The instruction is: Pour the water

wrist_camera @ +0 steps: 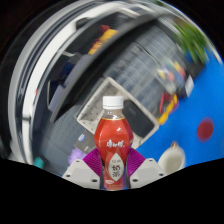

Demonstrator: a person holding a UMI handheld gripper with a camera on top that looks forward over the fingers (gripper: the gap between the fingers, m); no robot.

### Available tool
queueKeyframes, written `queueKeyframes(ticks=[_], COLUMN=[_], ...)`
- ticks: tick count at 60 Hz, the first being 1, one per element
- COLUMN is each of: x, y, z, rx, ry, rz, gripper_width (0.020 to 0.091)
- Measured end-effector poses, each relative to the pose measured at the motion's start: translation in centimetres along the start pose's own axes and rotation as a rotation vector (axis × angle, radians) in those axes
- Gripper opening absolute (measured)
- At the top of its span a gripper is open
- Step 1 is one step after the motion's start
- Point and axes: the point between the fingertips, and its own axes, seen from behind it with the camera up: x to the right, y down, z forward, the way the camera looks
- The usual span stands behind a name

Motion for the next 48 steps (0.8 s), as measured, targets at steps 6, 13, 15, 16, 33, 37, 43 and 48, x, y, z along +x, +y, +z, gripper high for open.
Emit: queueKeyframes(ticks=[6, 13, 15, 16, 33, 37, 43, 48], x=[0.7, 3.6, 4.9, 5.7, 19.8, 21.8, 24.7, 26.0], y=[-5.1, -10.1, -11.3, -11.8, -13.6, -13.2, -11.9, -10.6], z=[-1.0, -2.0, -2.2, -2.3, -2.2, -2.0, -1.5, -1.3], rx=[0.068, 0.148, 0.163, 0.168, 0.123, 0.115, 0.084, 0.073], ry=[0.074, 0.159, 0.188, 0.202, 0.363, 0.363, 0.365, 0.340], rz=[-0.340, -0.587, -0.621, -0.636, -0.795, -0.778, -0.783, -0.791], gripper_width=[0.0299, 0.0298, 0.0299, 0.0298, 0.0297, 0.0297, 0.0295, 0.0314])
